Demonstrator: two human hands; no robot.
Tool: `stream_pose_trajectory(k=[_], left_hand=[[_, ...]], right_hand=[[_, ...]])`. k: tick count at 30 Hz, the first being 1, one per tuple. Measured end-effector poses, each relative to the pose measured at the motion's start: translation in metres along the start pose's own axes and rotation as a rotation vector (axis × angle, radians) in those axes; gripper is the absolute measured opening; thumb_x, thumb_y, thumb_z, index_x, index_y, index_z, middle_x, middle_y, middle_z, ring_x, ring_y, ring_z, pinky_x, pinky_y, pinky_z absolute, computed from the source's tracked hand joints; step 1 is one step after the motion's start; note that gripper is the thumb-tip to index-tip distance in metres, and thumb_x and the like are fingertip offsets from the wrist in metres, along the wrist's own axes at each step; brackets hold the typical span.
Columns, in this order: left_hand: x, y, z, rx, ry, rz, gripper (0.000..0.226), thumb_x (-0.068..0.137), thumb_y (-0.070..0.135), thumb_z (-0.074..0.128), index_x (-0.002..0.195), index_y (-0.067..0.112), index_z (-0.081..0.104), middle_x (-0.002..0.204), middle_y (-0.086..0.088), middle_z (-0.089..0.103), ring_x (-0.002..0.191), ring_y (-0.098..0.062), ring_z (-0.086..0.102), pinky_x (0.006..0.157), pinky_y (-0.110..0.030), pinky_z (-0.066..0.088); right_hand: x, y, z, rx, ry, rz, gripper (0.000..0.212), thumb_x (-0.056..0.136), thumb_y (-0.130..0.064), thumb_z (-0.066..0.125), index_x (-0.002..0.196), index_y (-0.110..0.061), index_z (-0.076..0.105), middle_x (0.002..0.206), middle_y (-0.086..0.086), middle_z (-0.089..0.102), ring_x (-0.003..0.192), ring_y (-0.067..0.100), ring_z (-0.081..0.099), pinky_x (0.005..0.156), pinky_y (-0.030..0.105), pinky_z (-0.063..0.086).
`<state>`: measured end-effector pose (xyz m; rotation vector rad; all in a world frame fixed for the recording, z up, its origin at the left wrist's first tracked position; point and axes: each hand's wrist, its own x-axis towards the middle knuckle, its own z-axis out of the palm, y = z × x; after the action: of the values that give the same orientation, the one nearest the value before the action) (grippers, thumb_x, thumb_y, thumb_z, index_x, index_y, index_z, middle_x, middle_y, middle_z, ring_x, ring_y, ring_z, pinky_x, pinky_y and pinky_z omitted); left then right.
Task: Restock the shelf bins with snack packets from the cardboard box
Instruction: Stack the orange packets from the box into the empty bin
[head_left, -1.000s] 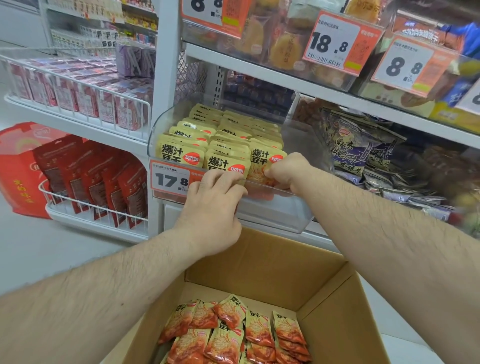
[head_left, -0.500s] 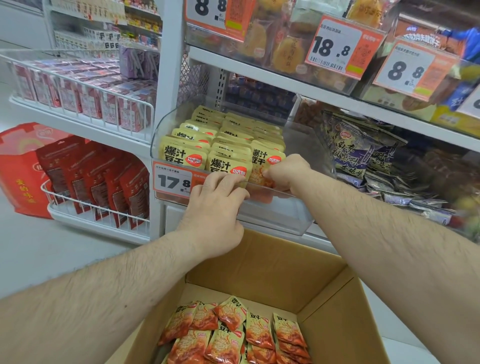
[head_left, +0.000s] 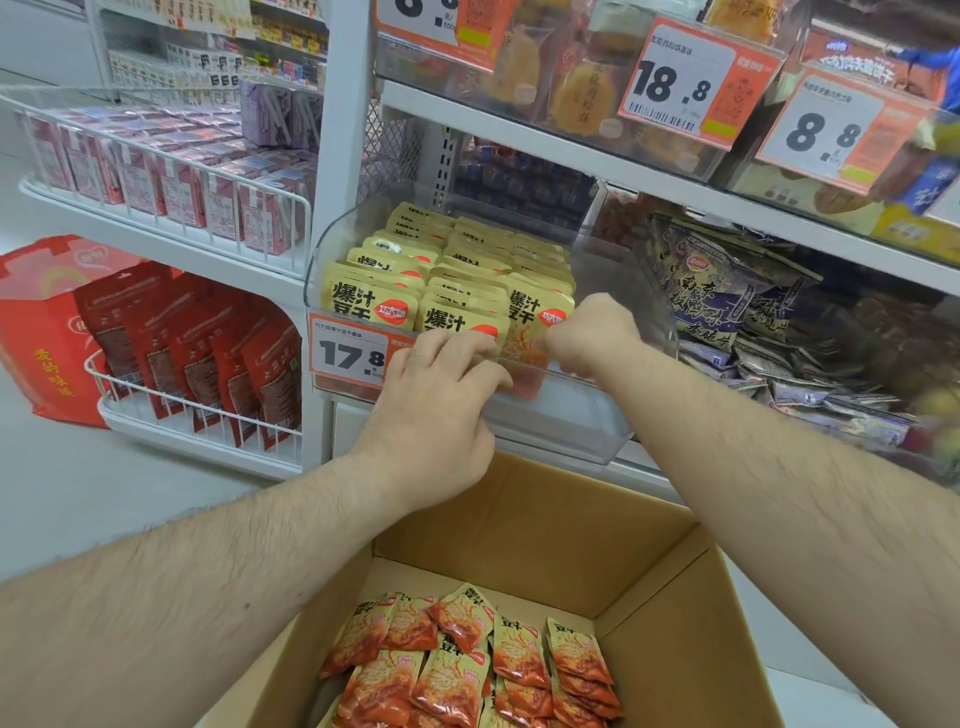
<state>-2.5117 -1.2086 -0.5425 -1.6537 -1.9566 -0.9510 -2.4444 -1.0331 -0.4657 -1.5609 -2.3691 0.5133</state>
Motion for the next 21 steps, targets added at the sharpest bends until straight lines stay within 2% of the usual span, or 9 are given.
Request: stream_pose_trajectory(k=[1, 3, 5, 6, 8, 11, 15, 17, 21], left_hand=[[-0.002, 0.001, 0.000, -0.038, -0.008, 0.008, 0.034, 0.071, 0.012, 0.060, 0.104, 0.015, 0.066, 0.112, -0.002, 0.059, 0.105, -0.022, 0.044, 0.082, -0.039, 0.043], [-0.007, 0.004, -0.001, -0.190, -0.231, -0.147, 0.032, 0.082, 0.011, 0.057, 0.112, 0.018, 0.062, 0.105, 0.005, 0.057, 0.095, -0.015, 0.049, 0.083, -0.033, 0.045], [-0.013, 0.000, 0.004, -0.288, -0.546, -0.387, 0.032, 0.086, 0.015, 0.059, 0.117, 0.023, 0.057, 0.102, 0.011, 0.057, 0.092, -0.012, 0.054, 0.083, -0.027, 0.046], [-0.017, -0.004, 0.008, -0.291, -0.662, -0.464, 0.031, 0.085, 0.017, 0.060, 0.115, 0.024, 0.055, 0.101, 0.011, 0.059, 0.094, -0.013, 0.057, 0.084, -0.028, 0.049], [-0.025, -0.011, 0.014, -0.248, -0.819, -0.540, 0.028, 0.085, 0.019, 0.060, 0.111, 0.026, 0.054, 0.106, 0.006, 0.064, 0.099, -0.017, 0.060, 0.088, -0.033, 0.052], [-0.034, -0.018, 0.018, -0.215, -0.936, -0.618, 0.037, 0.088, 0.022, 0.063, 0.124, 0.022, 0.054, 0.116, 0.001, 0.064, 0.108, -0.020, 0.059, 0.093, -0.034, 0.050], [-0.038, -0.024, 0.021, -0.264, -0.952, -0.735, 0.033, 0.090, 0.020, 0.060, 0.123, 0.022, 0.054, 0.107, 0.000, 0.063, 0.092, -0.021, 0.065, 0.068, -0.029, 0.052], [-0.041, -0.028, 0.023, -0.280, -0.962, -0.799, 0.029, 0.090, 0.018, 0.059, 0.118, 0.023, 0.054, 0.103, -0.004, 0.066, 0.087, -0.026, 0.070, 0.066, -0.032, 0.055], [-0.049, -0.036, 0.028, -0.320, -0.964, -0.883, 0.029, 0.087, 0.019, 0.061, 0.114, 0.024, 0.054, 0.105, -0.004, 0.069, 0.082, -0.031, 0.072, 0.078, -0.048, 0.061]], right_hand=[[-0.009, 0.003, -0.001, -0.105, 0.116, -0.067, 0.021, 0.083, -0.027, 0.069, 0.089, -0.010, 0.059, 0.094, 0.009, 0.068, 0.079, 0.028, 0.061, 0.062, 0.032, 0.045], [-0.036, 0.012, 0.005, -0.136, 0.404, -0.369, 0.018, 0.085, -0.023, 0.061, 0.099, -0.011, 0.062, 0.100, 0.011, 0.067, 0.088, 0.033, 0.060, 0.067, 0.035, 0.043], [-0.070, 0.026, 0.025, 0.071, 0.640, -0.799, 0.020, 0.084, -0.017, 0.058, 0.099, -0.007, 0.068, 0.094, 0.010, 0.068, 0.087, 0.031, 0.064, 0.069, 0.036, 0.048], [-0.084, 0.036, 0.044, 0.168, 0.648, -0.938, 0.017, 0.083, -0.015, 0.058, 0.093, -0.006, 0.069, 0.088, 0.008, 0.068, 0.081, 0.029, 0.064, 0.067, 0.035, 0.050], [-0.103, 0.061, 0.092, 0.230, 0.474, -0.956, 0.016, 0.081, -0.017, 0.057, 0.083, -0.009, 0.070, 0.081, 0.004, 0.068, 0.074, 0.024, 0.064, 0.065, 0.031, 0.052], [-0.107, 0.101, 0.173, 0.040, -0.029, -0.658, 0.020, 0.084, -0.021, 0.053, 0.089, -0.015, 0.071, 0.090, 0.001, 0.070, 0.085, 0.025, 0.067, 0.072, 0.036, 0.055], [-0.116, 0.128, 0.251, -0.175, -0.495, -0.478, 0.030, 0.085, -0.017, 0.053, 0.112, -0.016, 0.068, 0.115, 0.009, 0.065, 0.108, 0.032, 0.062, 0.084, 0.036, 0.054], [-0.127, 0.127, 0.278, -0.268, -0.615, -0.512, 0.038, 0.085, -0.018, 0.056, 0.123, -0.018, 0.063, 0.124, 0.010, 0.060, 0.114, 0.034, 0.059, 0.089, 0.035, 0.051], [-0.137, 0.125, 0.324, -0.376, -0.677, -0.673, 0.031, 0.090, -0.019, 0.056, 0.119, -0.015, 0.063, 0.120, 0.013, 0.061, 0.110, 0.035, 0.061, 0.090, 0.039, 0.051]])
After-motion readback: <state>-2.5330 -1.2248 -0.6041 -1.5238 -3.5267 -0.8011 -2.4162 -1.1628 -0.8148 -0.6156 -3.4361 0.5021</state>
